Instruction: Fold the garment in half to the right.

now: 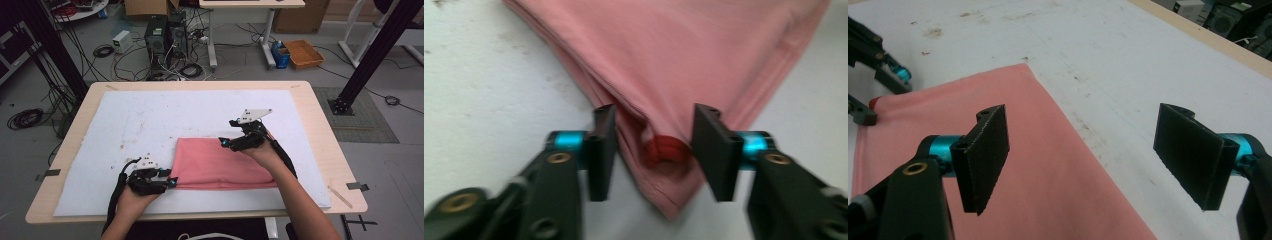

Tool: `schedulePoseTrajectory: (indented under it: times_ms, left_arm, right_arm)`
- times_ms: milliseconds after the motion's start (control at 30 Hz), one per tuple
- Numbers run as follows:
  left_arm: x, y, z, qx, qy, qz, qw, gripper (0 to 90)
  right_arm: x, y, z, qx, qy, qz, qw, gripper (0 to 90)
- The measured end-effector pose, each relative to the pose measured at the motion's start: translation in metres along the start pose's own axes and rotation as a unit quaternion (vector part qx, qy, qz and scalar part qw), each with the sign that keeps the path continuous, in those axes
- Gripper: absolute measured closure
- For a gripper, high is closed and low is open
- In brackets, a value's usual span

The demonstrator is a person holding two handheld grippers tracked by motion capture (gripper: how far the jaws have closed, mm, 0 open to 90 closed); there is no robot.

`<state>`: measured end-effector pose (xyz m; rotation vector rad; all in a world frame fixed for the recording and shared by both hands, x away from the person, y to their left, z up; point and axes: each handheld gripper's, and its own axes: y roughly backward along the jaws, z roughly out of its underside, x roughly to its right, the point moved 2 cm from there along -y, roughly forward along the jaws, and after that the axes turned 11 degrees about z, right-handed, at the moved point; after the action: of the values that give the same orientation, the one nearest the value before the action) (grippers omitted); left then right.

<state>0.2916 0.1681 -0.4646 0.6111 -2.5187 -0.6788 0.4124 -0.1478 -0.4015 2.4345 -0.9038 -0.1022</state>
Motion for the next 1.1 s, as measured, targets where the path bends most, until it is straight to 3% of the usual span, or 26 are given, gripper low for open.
schedulePoseTrajectory:
  times_ms: [100,300,533,667,1033,1100]
  left_arm:
    - [0.003,-0.001,0.001,-0.001,-0.011,0.002,0.9999,72.2]
    - [0.003,0.000,0.000,0.001,-0.005,0.007,1.0000,80.6]
    - [0.003,0.000,0.000,0.005,-0.008,0.005,0.9999,81.7]
    - [0.002,0.000,0.000,0.004,-0.007,0.010,0.9999,81.7]
    - [0.002,0.001,-0.002,0.011,-0.002,0.021,0.9997,82.2]
    - [0.002,0.000,-0.002,0.009,-0.004,0.023,0.9997,82.3]
  right_arm:
    - [-0.006,-0.006,-0.003,-0.005,0.007,-0.008,0.9999,22.0]
    - [-0.024,-0.026,-0.014,-0.025,0.032,-0.033,0.9986,22.0]
    - [-0.043,-0.066,-0.039,-0.061,0.047,-0.078,0.9940,22.0]
    - [-0.052,-0.092,-0.044,-0.095,0.045,-0.095,0.9899,22.0]
    - [-0.064,-0.142,-0.049,-0.149,0.026,-0.107,0.9826,26.4]
    - [-0.069,-0.148,-0.050,-0.159,0.051,-0.100,0.9809,31.9]
